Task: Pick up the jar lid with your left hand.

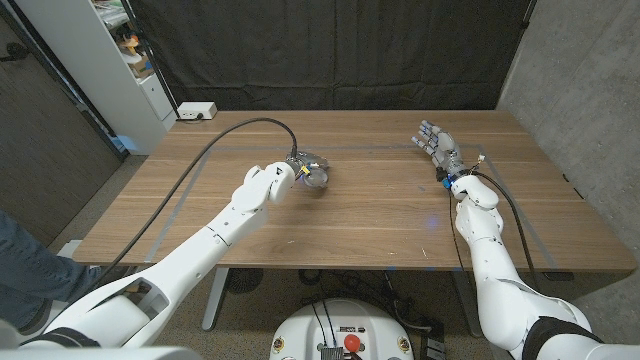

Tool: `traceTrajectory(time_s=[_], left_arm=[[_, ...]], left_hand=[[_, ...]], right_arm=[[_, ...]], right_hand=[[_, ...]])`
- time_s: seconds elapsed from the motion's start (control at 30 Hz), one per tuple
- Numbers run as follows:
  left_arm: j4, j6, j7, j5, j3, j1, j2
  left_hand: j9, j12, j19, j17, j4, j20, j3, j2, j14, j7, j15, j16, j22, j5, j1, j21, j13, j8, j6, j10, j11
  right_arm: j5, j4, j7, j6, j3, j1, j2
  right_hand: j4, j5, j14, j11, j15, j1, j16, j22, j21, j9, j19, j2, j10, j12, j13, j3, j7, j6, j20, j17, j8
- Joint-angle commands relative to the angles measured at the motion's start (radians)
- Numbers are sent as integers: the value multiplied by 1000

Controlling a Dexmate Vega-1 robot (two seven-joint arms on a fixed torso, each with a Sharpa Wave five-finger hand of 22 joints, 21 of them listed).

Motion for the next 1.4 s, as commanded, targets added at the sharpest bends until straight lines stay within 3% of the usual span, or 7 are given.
traceTrajectory(time_s=[0.03,0.63,0.93,1.13,1.4], left_arm=[[9,9,37,-3,3,5,-15],[48,18,35,-14,30,-17,-43],[38,37,29,-14,30,-12,-46],[41,40,35,-19,30,-9,-48],[48,42,56,-33,27,-4,-54]], left_hand=[[3,8,12,2,0,0,12,3,10,-1,-4,11,5,-10,23,2,4,12,19,16,-8],[4,11,22,2,4,-1,16,10,15,0,-7,11,5,-24,49,-1,7,14,32,22,-11],[5,10,94,7,-9,-4,70,70,30,-1,-21,18,6,-73,225,9,16,12,33,20,-13],[6,11,123,12,-10,-4,83,91,35,6,-23,23,6,-85,281,16,19,11,32,20,-17],[7,11,133,15,-8,-3,86,97,35,8,-24,25,6,-88,303,17,20,12,33,20,-15]], right_arm=[[0,55,18,32,20,24,6],[-7,88,33,52,41,41,16],[-10,74,33,46,42,40,17],[-16,68,30,42,38,38,16],[-20,56,27,35,35,30,14]], right_hand=[[-1,7,11,3,-3,-6,4,3,-3,2,8,-3,6,-1,0,-5,0,7,4,3,7],[-2,6,13,2,-2,-9,2,3,-3,2,11,-11,11,0,0,-7,-3,14,8,0,9],[-2,6,12,3,-2,-10,2,3,-3,2,11,-11,10,-1,0,-8,-4,15,8,0,9],[-2,6,13,4,-2,-10,2,3,-3,2,11,-11,9,-1,0,-9,-2,15,9,0,9],[-2,6,13,3,-2,-11,2,3,-3,2,11,-11,10,-1,0,-11,-3,15,9,0,8]])
